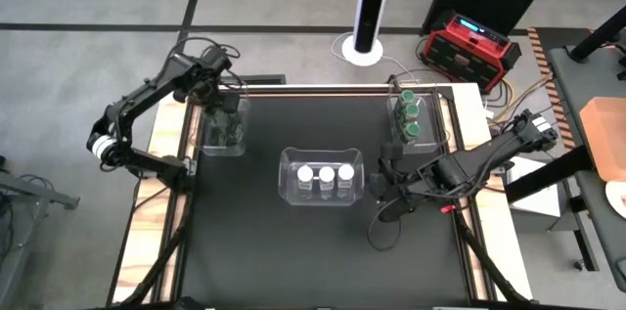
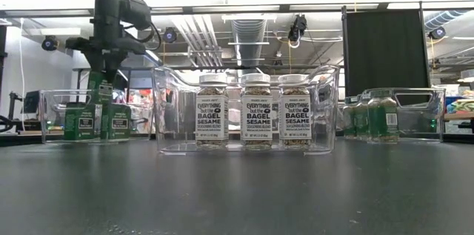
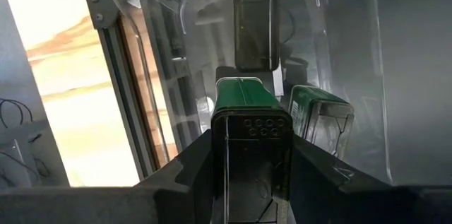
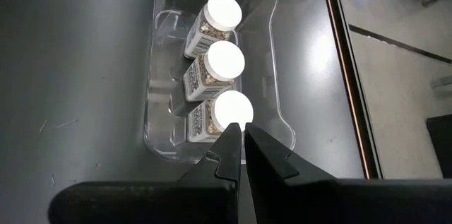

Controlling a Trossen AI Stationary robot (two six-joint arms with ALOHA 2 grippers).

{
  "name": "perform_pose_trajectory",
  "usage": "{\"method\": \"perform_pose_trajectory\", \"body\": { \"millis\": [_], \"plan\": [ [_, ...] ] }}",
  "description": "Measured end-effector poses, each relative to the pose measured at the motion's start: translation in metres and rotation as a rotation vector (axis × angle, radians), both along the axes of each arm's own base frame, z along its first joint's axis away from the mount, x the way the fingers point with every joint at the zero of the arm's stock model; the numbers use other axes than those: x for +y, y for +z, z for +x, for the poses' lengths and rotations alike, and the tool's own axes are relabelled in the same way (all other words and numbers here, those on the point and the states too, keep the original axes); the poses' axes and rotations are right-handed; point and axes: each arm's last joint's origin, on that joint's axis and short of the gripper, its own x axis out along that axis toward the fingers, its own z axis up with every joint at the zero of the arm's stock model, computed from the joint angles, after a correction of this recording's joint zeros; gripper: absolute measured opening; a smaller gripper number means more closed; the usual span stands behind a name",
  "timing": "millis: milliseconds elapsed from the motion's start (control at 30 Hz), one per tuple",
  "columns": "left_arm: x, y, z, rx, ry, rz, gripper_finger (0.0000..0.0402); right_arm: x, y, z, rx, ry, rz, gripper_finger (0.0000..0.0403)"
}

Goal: Sort spices by type
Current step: Put the black seasoning can into the top left transparent bin

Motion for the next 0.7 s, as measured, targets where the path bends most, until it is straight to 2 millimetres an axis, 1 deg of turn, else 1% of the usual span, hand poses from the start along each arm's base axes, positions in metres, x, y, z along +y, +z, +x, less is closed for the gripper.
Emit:
{"method": "perform_pose_trajectory", "body": {
  "millis": [200,400,700],
  "plan": [
    [-0.002,-0.009,0.0,0.013,-0.002,-0.019,0.0119,0.0,-0.001,0.0,0.003,0.0,-0.002,0.0013],
    [0.001,-0.019,0.002,-0.006,-0.005,0.008,0.0119,0.0,-0.002,0.0,0.006,0.0,-0.003,0.0013],
    [0.003,-0.022,0.003,-0.02,-0.005,0.028,0.0119,0.0,-0.003,0.0,0.004,0.0,-0.003,0.0013]
  ]
}}
